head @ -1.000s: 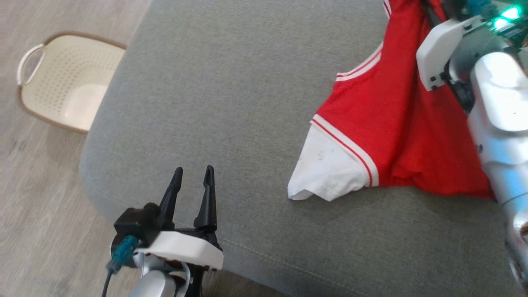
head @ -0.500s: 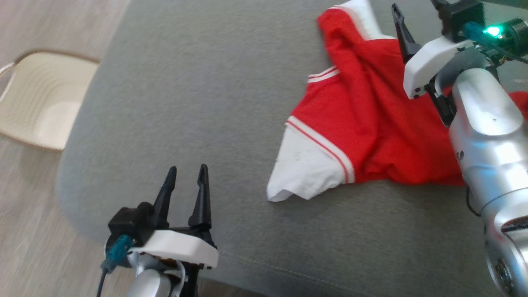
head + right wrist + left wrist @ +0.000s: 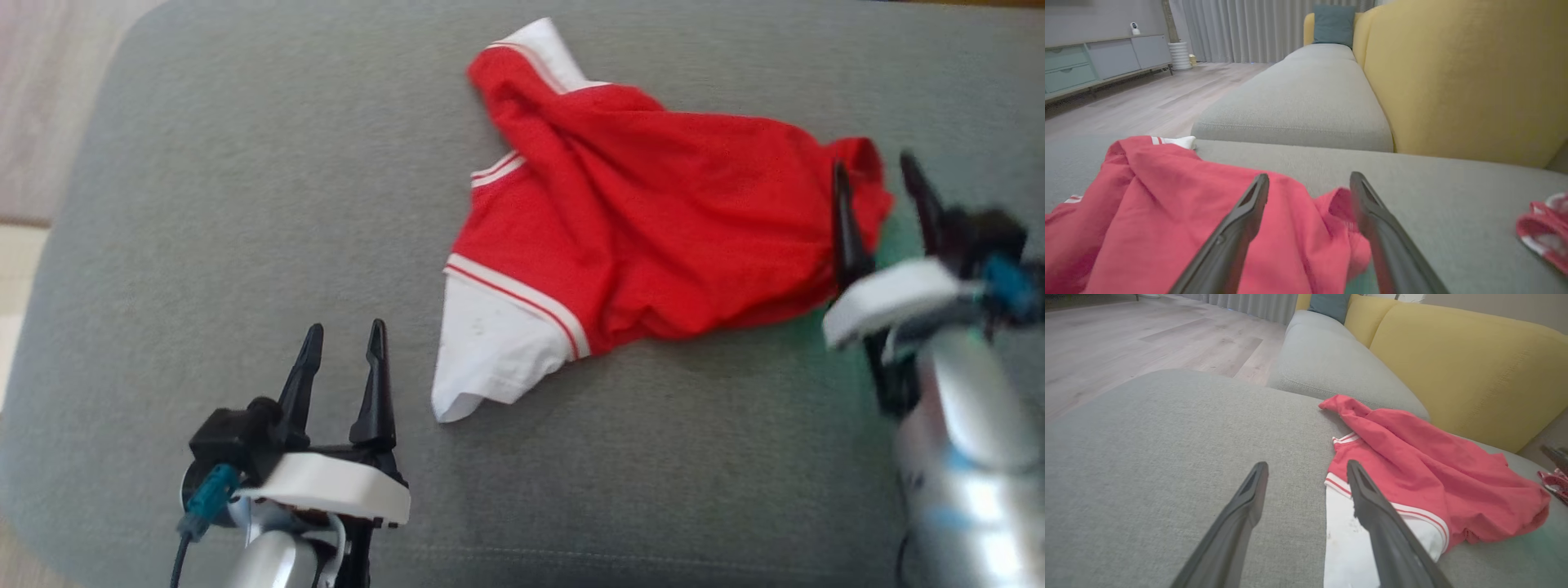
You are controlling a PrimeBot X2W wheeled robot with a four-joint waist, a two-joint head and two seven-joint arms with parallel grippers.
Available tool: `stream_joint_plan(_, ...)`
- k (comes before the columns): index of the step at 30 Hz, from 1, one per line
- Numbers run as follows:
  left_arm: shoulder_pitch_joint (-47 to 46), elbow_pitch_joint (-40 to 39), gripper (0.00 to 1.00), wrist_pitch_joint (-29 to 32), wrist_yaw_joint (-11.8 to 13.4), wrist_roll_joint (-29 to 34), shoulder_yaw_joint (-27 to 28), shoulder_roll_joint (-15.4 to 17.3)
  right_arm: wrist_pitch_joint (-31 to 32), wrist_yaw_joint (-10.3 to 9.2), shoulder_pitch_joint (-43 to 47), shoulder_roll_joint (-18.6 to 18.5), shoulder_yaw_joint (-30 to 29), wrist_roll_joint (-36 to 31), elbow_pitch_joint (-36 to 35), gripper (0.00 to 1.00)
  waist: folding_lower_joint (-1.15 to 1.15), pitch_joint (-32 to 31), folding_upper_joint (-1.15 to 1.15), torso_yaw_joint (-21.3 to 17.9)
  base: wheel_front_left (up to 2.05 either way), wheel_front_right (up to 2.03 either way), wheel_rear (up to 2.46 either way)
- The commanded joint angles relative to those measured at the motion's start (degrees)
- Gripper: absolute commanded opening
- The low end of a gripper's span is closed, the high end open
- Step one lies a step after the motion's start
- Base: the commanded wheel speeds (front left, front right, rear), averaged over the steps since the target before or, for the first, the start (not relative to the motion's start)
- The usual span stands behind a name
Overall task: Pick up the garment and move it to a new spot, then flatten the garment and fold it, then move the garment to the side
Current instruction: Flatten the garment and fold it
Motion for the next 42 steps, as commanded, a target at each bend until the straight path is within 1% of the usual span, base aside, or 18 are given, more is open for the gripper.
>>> stream_joint_plan(1,-1.2,-2.2,1.0,-0.3,0.4,0.3,2.1,0.9,0.7,0.37,2.6,2.2,0.4,1.1,-5.9,1.0,0.0,-0.4,0.0,-2.0,0.0,0.0,0.0)
stream_joint_plan(7,-1.4,-2.4,1.0,-0.1,0.4,0.3,1.9,1.2,6.0,0.37,12.6,4.8,-0.3,2.2,-17.3,1.0,0.0,-0.4,0.0,-3.1,0.0,0.0,0.0)
stream_joint_plan(8,-1.4,-2.4,1.0,-0.1,0.4,0.3,1.9,1.2,6.0,0.37,12.6,4.8,-0.3,2.2,-17.3,1.0,0.0,-0.4,0.0,-3.1,0.0,0.0,0.0)
stream_joint_plan(10,-1.4,-2.4,1.0,0.0,0.4,0.3,1.8,1.3,7.7,0.37,15.3,5.3,-0.9,2.7,-19.4,1.0,0.0,-0.6,0.0,-3.1,0.0,0.0,0.0)
stream_joint_plan(13,-1.4,-2.5,1.0,0.1,0.4,0.2,1.7,1.6,9.6,0.37,18.0,5.6,-2.3,3.2,-20.6,1.0,0.0,-1.0,0.0,-2.7,0.0,0.0,0.0)
stream_joint_plan(16,-1.4,-2.6,1.0,0.3,0.5,0.2,1.6,1.7,10.4,0.37,19.1,5.7,-2.5,5.4,-19.5,1.0,0.0,-1.2,0.0,-2.1,0.0,0.0,0.0)
stream_joint_plan(20,-1.4,-2.9,1.0,0.4,0.7,0.1,1.5,1.9,10.2,0.37,17.8,5.7,-1.7,7.5,-16.3,1.0,0.0,-0.8,0.0,-1.1,0.0,0.0,0.0)
stream_joint_plan(22,-1.4,-3.1,1.0,0.4,0.8,0.2,1.4,1.9,10.0,0.37,16.2,5.7,-1.1,9.0,-13.1,1.0,0.0,-0.4,0.0,-0.3,0.0,0.0,0.0)
stream_joint_plan(26,-1.5,-3.0,1.0,0.4,0.9,0.1,1.2,1.7,9.8,0.37,13.8,5.7,-0.5,9.8,-7.7,1.0,0.0,0.0,0.0,0.8,0.0,0.0,0.0)
stream_joint_plan(31,-1.5,-2.7,1.0,0.2,1.0,0.0,1.1,1.5,9.3,0.37,10.3,5.7,1.5,12.1,-1.5,1.0,0.0,0.1,0.0,1.4,0.0,0.0,0.0)
stream_joint_plan(32,-1.5,-2.7,1.0,0.2,1.0,0.0,1.1,1.5,9.3,0.37,9.8,5.7,1.9,12.1,-0.4,0.75,0.0,0.1,0.0,1.4,0.0,0.0,0.0)
stream_joint_plan(33,-1.4,-2.7,1.0,0.2,1.0,-0.1,1.1,1.5,9.2,0.37,9.2,5.7,2.4,11.8,0.7,0.43,0.0,0.1,0.0,1.4,0.0,0.0,0.0)
stream_joint_plan(34,-1.4,-2.6,1.0,0.1,1.1,-0.1,1.1,1.5,8.8,0.37,8.6,5.7,2.9,11.6,1.4,0.24,0.0,0.1,0.0,1.4,0.0,0.0,0.0)
stream_joint_plan(35,-1.3,-2.6,1.0,0.1,1.1,-0.1,1.2,1.5,8.5,0.37,8.1,5.7,3.3,11.4,2.0,0.0,0.0,0.0,0.0,1.3,0.0,0.0,0.0)
stream_joint_plan(39,-0.6,-2.2,1.0,0.0,1.3,-0.3,1.2,1.5,8.3,0.37,7.5,5.6,4.1,9.0,1.8,0.0,0.0,-1.0,0.0,0.3,0.0,0.0,0.0)
stream_joint_plan(42,0.1,-2.0,1.0,-0.1,1.3,-0.5,1.1,1.3,9.5,0.37,8.6,3.3,3.6,6.8,-1.2,0.0,0.0,-2.0,0.0,-0.6,0.0,0.0,0.0)
